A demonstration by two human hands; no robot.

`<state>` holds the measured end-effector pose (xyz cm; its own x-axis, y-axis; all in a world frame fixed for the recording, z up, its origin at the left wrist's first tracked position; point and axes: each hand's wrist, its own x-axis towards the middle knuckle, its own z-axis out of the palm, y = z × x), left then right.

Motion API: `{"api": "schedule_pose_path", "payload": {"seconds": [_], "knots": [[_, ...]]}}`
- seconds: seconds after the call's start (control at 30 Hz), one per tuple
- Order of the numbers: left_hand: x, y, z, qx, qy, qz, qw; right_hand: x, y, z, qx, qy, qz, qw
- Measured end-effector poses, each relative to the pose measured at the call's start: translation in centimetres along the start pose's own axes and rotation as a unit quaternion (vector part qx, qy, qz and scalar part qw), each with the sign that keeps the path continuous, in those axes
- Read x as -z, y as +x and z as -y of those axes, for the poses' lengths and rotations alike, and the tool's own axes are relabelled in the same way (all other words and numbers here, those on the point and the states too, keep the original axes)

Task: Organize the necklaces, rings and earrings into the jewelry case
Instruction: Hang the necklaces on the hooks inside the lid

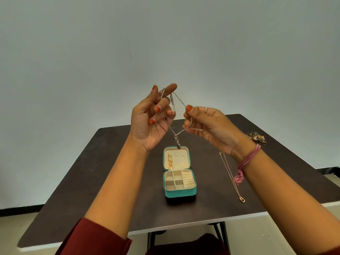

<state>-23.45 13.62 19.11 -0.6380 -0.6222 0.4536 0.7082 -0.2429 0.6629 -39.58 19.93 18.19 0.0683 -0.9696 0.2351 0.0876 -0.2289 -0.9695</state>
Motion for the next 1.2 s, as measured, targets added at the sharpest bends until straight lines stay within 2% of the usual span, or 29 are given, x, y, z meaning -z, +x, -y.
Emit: {"api": "schedule_pose_path", "payload": {"seconds": [0.17,0.3,0.4,0.5,0.7,0.8,1.0,1.2], "knots": [[-0.5,0.6,0.5,-0.074,-0.032,-0.062,0.995,-1.1,-0.5,-1.9,0.021,0.008,0.042,0.999],[-0.7,0.6,1.0,-0.106,0.001,-0.112,0.988,-1.6,-0.7,-2.7,0.069,-0.059,-0.020,0.996],[-0.3,0.4,1.3,-0.105,0.067,-0.119,0.985,-1.5,-0.9,-2.6,0.098,-0.117,-0.043,0.987],[-0.1,0.2,1.3,-0.082,0.179,-0.116,0.974,-1.3,-1.1,-2.4,0.101,-0.145,-0.045,0.983],[0.2,-0.1,1.5,-0.005,0.343,-0.081,0.936,-0.7,-1.5,-1.9,0.088,-0.088,-0.045,0.991],[0.4,-0.3,1.5,0.018,0.420,-0.049,0.906,-0.4,-1.6,-2.0,0.077,-0.068,-0.046,0.994],[0.6,-0.6,0.6,0.055,0.513,0.011,0.857,0.1,-1.9,-1.7,0.063,-0.048,-0.018,0.997],[0.2,-0.3,0.7,0.074,0.608,0.016,0.791,0.6,-2.2,-1.5,0.038,-0.061,-0.052,0.996]]}}
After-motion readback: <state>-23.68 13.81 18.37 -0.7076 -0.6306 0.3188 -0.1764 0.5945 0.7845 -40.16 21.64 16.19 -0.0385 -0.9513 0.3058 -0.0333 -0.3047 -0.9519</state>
